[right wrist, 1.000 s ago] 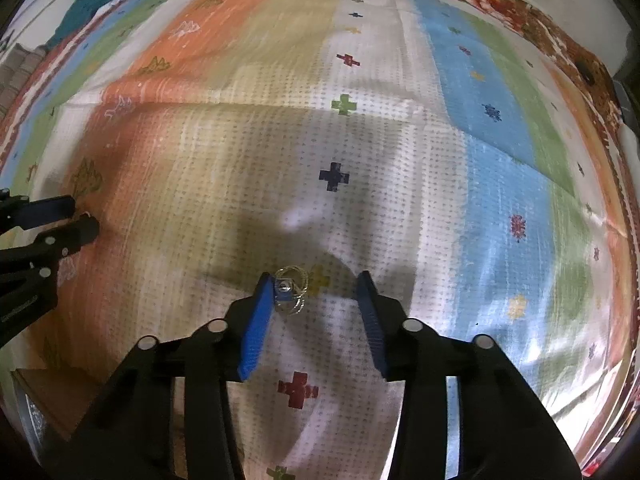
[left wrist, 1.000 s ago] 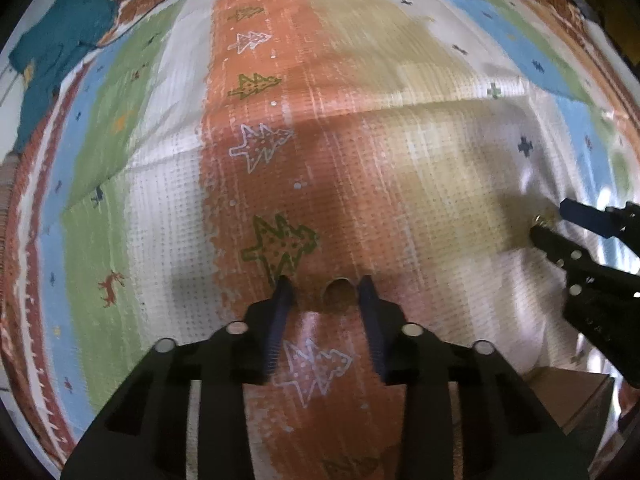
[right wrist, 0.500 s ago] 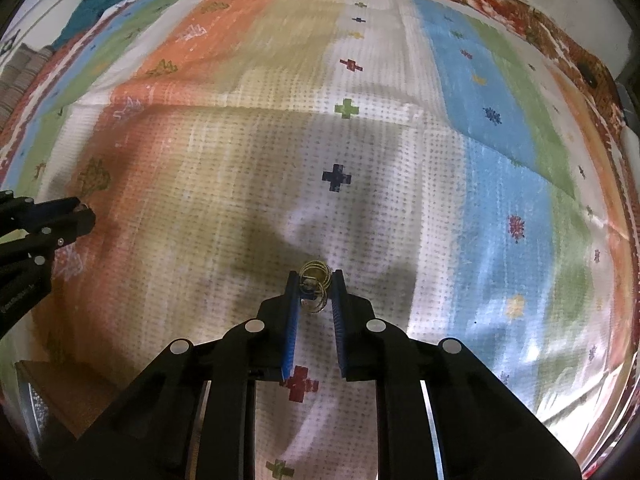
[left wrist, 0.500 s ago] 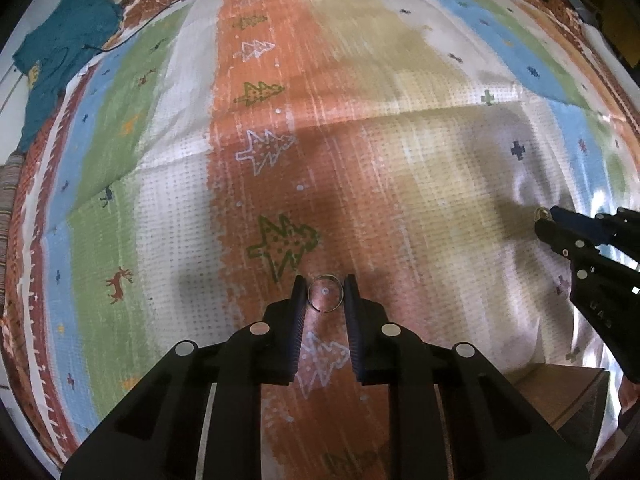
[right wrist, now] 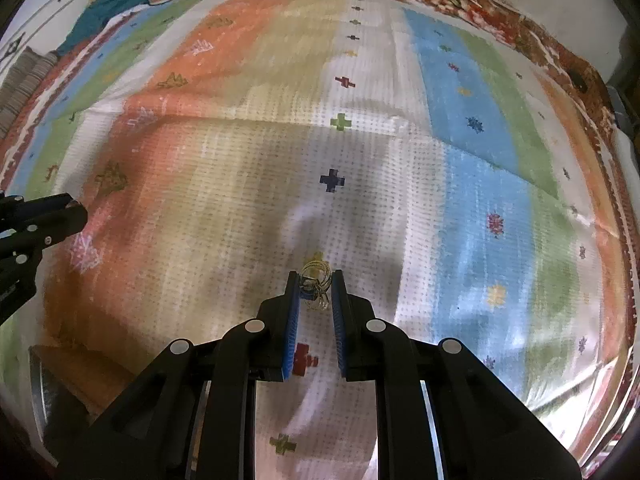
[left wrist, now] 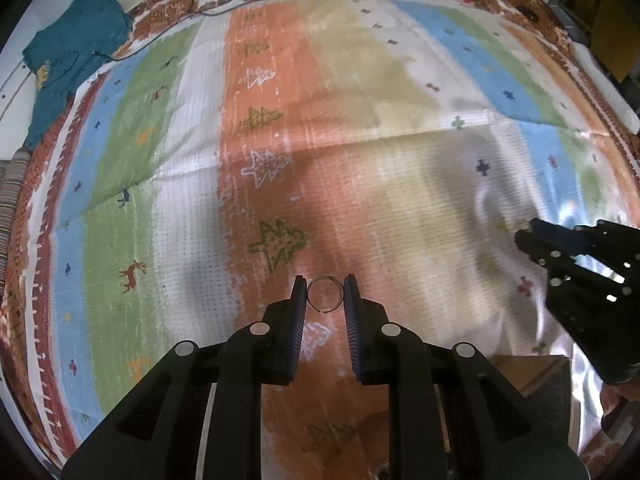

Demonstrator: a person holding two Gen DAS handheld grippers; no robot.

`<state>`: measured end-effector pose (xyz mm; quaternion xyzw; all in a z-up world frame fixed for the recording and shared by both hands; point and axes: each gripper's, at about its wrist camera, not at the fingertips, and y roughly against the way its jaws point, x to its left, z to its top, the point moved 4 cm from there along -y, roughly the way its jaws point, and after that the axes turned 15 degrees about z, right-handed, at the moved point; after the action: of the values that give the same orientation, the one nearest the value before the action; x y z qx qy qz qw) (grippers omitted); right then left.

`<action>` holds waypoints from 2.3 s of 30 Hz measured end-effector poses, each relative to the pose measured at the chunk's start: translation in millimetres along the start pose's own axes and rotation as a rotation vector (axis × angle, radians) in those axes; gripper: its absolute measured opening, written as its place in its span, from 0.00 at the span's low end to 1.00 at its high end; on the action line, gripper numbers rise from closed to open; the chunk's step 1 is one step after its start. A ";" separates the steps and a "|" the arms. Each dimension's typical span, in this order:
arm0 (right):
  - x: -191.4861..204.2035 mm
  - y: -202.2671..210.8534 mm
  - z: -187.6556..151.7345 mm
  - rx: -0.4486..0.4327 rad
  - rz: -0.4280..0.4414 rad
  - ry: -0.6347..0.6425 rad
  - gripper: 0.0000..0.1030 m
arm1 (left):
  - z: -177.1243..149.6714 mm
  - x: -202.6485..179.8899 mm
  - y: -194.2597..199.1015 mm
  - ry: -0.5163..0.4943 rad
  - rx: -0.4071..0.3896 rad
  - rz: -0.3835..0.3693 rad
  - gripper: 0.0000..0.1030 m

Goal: Organize jewelry
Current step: 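Carry the ring in the left tool while the right tool carries its ring to the tin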

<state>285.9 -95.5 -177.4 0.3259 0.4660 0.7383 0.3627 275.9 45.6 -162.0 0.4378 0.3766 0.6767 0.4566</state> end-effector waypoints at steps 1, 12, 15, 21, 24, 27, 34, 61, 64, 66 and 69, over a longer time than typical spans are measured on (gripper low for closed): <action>1.7 2.4 -0.8 -0.004 -0.002 0.002 0.16 | -0.7 -0.8 3.9 0.002 -0.007 -0.003 0.18; 13.8 24.2 -9.4 -0.036 -0.011 0.011 0.16 | -11.0 -0.9 28.5 -0.006 -0.041 0.012 0.18; 17.9 31.3 -11.6 -0.048 -0.012 0.017 0.16 | -14.2 0.1 42.3 0.004 -0.063 -0.005 0.18; 28.2 42.3 -18.3 -0.072 0.004 0.026 0.16 | -23.8 -0.6 60.1 0.012 -0.089 -0.027 0.18; 35.0 51.0 -21.9 -0.089 0.016 0.034 0.16 | -27.2 0.6 68.0 0.021 -0.103 -0.037 0.18; 42.3 59.6 -25.4 -0.108 0.026 0.043 0.16 | -31.5 2.1 77.1 0.034 -0.117 -0.050 0.18; 52.9 70.5 -34.6 -0.126 0.039 0.059 0.16 | -42.3 3.6 92.2 0.044 -0.139 -0.067 0.18; 75.7 109.3 -72.4 -0.191 0.131 0.071 0.16 | -86.1 4.7 143.7 0.067 -0.229 -0.122 0.18; 79.3 113.1 -76.1 -0.197 0.146 0.075 0.16 | -91.4 4.9 149.9 0.069 -0.242 -0.131 0.18; 81.9 114.5 -78.7 -0.196 0.154 0.080 0.16 | -94.3 4.3 152.8 0.069 -0.248 -0.137 0.18; 84.1 116.9 -82.0 -0.200 0.160 0.081 0.16 | -96.7 3.1 154.9 0.066 -0.251 -0.139 0.18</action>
<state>147.5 -97.3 -86.3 0.2941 0.3766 0.8204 0.3141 140.1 -8.4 -52.6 0.3276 0.3331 0.6992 0.5412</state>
